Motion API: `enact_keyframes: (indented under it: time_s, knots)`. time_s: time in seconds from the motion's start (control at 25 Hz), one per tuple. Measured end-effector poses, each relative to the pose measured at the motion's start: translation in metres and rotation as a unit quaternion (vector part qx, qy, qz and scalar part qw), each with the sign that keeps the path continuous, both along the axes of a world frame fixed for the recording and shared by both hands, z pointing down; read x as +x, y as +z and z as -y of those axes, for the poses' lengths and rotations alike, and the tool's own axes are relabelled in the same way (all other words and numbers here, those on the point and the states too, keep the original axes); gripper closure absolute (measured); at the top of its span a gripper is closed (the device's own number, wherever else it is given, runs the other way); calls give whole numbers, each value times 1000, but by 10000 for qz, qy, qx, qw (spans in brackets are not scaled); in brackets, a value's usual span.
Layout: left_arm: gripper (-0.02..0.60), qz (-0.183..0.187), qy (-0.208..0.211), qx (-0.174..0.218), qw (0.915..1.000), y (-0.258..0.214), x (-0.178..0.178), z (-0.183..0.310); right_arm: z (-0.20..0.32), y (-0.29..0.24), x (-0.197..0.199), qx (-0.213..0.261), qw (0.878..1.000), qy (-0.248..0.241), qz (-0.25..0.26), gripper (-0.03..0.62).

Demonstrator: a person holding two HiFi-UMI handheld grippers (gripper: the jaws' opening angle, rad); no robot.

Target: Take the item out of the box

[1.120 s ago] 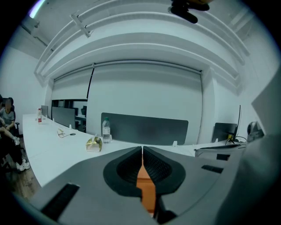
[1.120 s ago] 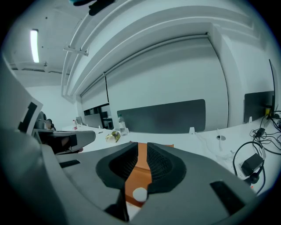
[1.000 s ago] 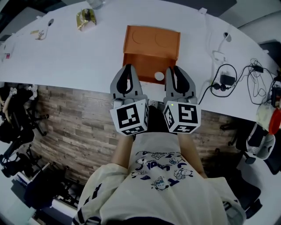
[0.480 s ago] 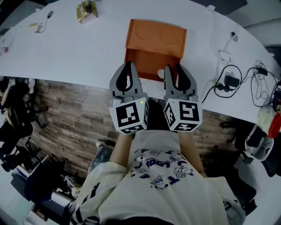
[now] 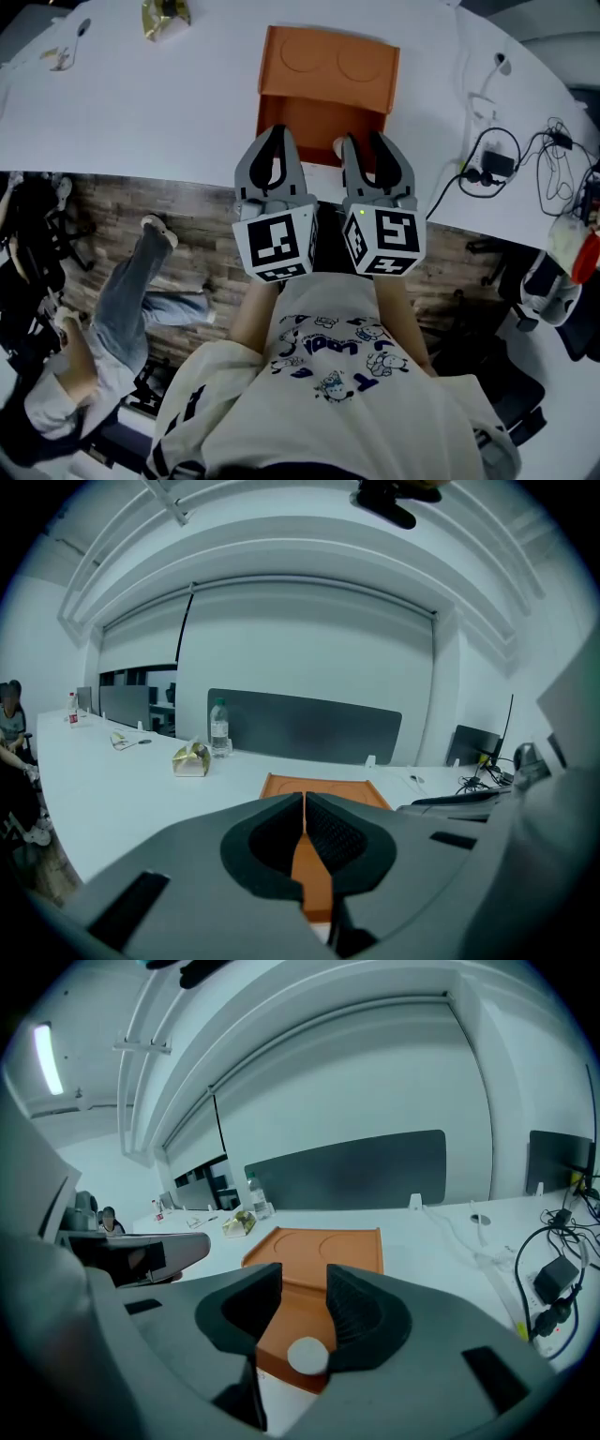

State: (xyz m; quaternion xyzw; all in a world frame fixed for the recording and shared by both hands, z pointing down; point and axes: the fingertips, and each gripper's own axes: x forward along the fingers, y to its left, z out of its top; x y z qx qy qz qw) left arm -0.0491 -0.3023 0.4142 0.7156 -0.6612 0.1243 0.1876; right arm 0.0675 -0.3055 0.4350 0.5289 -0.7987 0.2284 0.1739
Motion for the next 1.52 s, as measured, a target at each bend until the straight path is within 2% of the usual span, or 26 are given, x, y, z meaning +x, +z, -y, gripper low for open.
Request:
enact_keyframes:
  time_s: [0.84,1.52]
  knots:
    - [560,-161,586,-566,9965,48,15,12,-8,56,-3,-875,9952,229,-379,394]
    - [560,-269,742,-813,9936,70,12,20,-11,88,-5,-1397,9873,271,-703,375]
